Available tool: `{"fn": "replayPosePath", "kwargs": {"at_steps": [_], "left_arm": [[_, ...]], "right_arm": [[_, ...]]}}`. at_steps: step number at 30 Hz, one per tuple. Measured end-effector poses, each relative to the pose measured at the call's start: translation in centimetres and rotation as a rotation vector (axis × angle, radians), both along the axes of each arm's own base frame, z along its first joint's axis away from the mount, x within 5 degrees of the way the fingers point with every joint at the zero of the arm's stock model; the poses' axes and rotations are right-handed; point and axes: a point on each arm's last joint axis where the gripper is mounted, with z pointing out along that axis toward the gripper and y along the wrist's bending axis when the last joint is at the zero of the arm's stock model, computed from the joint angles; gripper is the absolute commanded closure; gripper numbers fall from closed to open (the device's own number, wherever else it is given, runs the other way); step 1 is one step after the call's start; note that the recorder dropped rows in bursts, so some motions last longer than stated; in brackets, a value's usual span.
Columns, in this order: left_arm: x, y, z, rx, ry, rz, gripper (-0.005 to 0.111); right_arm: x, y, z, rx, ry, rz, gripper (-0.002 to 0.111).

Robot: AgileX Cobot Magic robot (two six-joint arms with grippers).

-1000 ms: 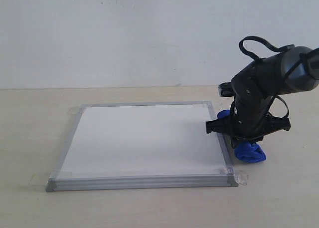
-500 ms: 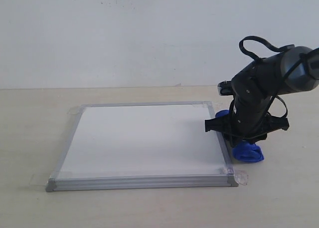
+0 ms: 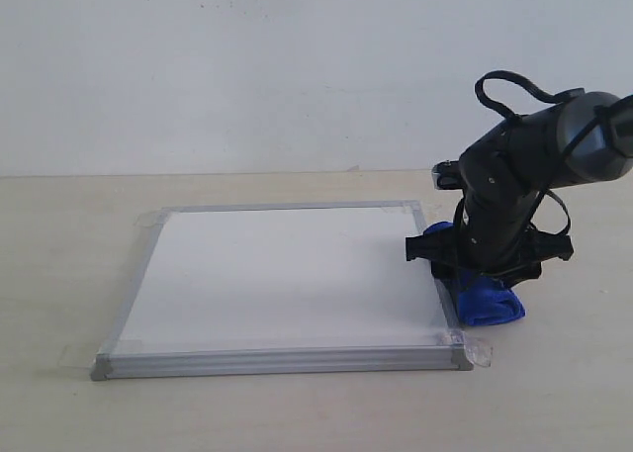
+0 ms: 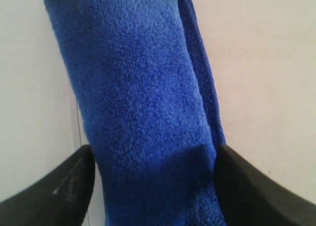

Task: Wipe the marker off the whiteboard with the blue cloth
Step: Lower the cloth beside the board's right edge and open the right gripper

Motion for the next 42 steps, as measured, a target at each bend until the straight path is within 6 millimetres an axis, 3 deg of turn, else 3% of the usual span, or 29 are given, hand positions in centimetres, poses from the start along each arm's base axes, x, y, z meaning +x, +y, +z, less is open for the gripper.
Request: {"fn": "replayPosePath", "kwargs": {"at_steps": [6, 8, 12, 16, 30, 34, 38, 42], "left_arm": [[0.0, 0.0, 0.0, 0.0, 0.0, 0.0, 0.103], [0.0, 0.0, 0.0, 0.0, 0.0, 0.0, 0.103], [0.0, 0.0, 0.0, 0.0, 0.0, 0.0, 0.103], [0.0, 0.0, 0.0, 0.0, 0.0, 0.0, 0.103], [0.0, 0.0, 0.0, 0.0, 0.0, 0.0, 0.103], [0.0, 0.0, 0.0, 0.0, 0.0, 0.0, 0.103], [0.0, 0.0, 0.0, 0.0, 0.0, 0.0, 0.103], [0.0, 0.0, 0.0, 0.0, 0.0, 0.0, 0.103]], "right_arm": [[0.1, 0.1, 0.3, 0.004, -0.018, 0.03, 0.045], [0.2, 0.2, 0.7, 0.012, -0.039, 0.042, 0.051], [0.2, 0.1, 2.4, 0.014, -0.085, 0.061, 0.079], [0.2, 0.1, 2.6, -0.008, -0.086, 0.098, 0.108], [0.0, 0.3, -0.5, -0.009, -0.073, 0.17, 0.108], [0.0, 0.3, -0.6, -0.011, -0.074, 0.175, 0.108], [-0.1, 0.2, 0.5, -0.01, -0.089, 0.171, 0.108], [-0.7, -0.2, 3.8, -0.013, -0.133, 0.161, 0.108]]}}
